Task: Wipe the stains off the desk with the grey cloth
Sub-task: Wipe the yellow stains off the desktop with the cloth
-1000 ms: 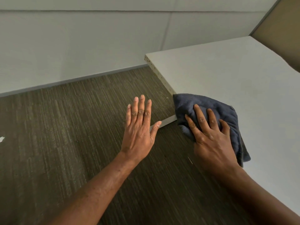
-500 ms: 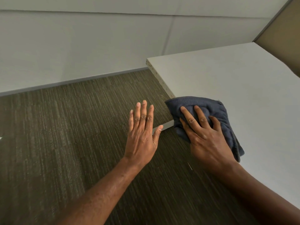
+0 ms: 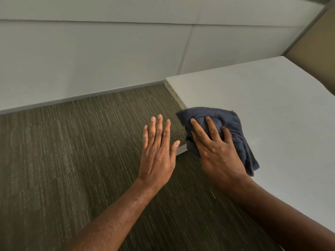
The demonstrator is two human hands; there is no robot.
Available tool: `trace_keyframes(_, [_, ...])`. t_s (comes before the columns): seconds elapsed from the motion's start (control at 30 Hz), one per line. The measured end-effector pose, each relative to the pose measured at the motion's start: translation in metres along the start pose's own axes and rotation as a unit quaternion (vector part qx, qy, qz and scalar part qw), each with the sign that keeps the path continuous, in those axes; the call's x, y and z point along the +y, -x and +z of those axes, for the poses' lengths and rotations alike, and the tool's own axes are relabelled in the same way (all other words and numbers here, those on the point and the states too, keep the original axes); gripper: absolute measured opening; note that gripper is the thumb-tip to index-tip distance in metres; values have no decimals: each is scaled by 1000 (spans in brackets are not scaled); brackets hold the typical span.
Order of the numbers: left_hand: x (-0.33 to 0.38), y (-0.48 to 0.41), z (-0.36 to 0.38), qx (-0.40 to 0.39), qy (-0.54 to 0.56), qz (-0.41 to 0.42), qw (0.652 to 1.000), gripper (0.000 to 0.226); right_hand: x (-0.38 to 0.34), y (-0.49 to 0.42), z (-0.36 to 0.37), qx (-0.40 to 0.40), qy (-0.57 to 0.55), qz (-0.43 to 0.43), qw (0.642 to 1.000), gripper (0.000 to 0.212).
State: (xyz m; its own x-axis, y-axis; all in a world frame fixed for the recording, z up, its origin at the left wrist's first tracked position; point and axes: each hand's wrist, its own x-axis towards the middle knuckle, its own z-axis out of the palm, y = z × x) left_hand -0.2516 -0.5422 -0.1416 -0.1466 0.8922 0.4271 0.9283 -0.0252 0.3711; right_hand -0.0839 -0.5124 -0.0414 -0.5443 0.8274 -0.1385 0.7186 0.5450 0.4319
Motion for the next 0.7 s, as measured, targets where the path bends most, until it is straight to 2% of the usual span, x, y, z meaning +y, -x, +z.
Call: trace_keyframes(0.7, [-50, -74, 15, 6, 28, 8, 1000, 61, -10, -97, -20, 13, -13, -3, 1000, 64])
